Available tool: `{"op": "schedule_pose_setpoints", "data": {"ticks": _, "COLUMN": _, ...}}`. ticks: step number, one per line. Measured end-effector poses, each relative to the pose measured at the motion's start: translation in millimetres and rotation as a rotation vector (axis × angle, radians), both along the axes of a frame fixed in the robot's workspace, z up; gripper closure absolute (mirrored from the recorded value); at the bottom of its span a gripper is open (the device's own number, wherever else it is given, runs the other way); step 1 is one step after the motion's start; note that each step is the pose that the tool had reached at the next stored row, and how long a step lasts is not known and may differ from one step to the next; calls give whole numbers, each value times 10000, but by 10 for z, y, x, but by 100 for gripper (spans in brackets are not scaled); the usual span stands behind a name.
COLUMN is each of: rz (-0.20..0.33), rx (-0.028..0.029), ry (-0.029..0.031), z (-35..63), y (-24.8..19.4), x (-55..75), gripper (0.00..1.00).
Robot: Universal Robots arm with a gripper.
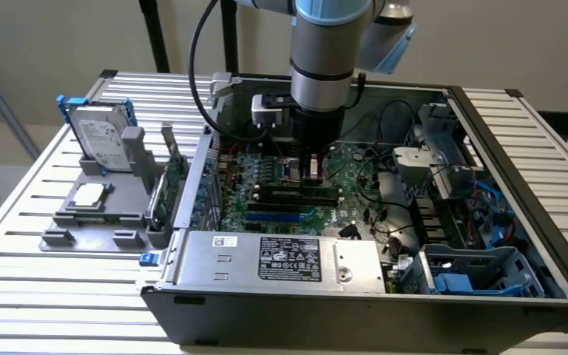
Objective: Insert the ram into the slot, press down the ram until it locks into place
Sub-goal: 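Insert the ram into the slot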
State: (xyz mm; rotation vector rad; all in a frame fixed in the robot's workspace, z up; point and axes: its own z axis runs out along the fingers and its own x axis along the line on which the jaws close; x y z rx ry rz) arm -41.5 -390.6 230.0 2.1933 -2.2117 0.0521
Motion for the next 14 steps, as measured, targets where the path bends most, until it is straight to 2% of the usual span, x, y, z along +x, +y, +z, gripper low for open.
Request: {"op": "schedule_pose_setpoints", "data": {"ticks": 14, "rz": -61, "rx": -10, "ry": 0, "z": -20, "y": 3, "x": 0, "gripper": 87}}
